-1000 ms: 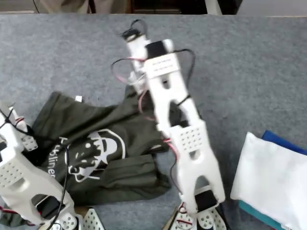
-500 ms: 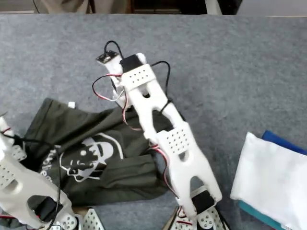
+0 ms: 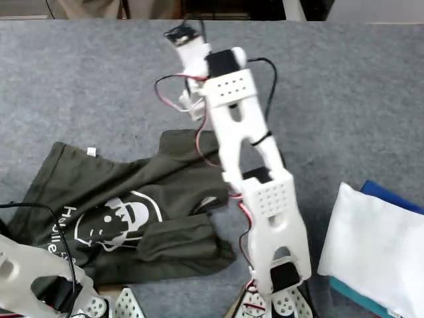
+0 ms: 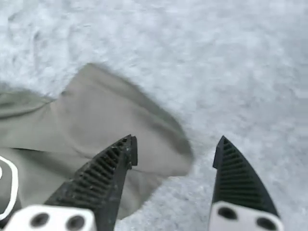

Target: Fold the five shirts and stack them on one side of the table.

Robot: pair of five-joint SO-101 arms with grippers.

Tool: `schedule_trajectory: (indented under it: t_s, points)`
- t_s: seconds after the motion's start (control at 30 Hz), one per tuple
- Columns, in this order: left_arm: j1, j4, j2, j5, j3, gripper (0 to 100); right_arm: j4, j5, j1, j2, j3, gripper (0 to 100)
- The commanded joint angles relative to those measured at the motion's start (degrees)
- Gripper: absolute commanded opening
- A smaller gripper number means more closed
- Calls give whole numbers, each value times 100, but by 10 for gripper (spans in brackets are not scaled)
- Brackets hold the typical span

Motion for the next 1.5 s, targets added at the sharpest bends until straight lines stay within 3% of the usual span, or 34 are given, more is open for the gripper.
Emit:
schedule_trajectory:
  t_s: [0.0,0.17,0.53,0.8,1.03,1.13,1.47]
  points:
    - [0,105,-567,-26,-246,19,26,-35,312,-330,-48,267]
    - [352,105,-1323,79,-264,20,-123,-35,585,66,-66,267]
    - [1196,97,-2281,1864,-1389,21,-352,-246,673,1138,-66,267]
    - [2620,-870,-1437,3719,-1679,21,-686,-404,646,1490,-251,267]
    - [3552,-985,-224,4360,-2207,57,-343,-360,681,1508,-655,267]
    - [3666,-765,382,4615,-2347,104,-158,-360,743,1508,-655,267]
    - [3552,-325,1701,5143,-3727,91,-35,-352,1059,1508,-611,267]
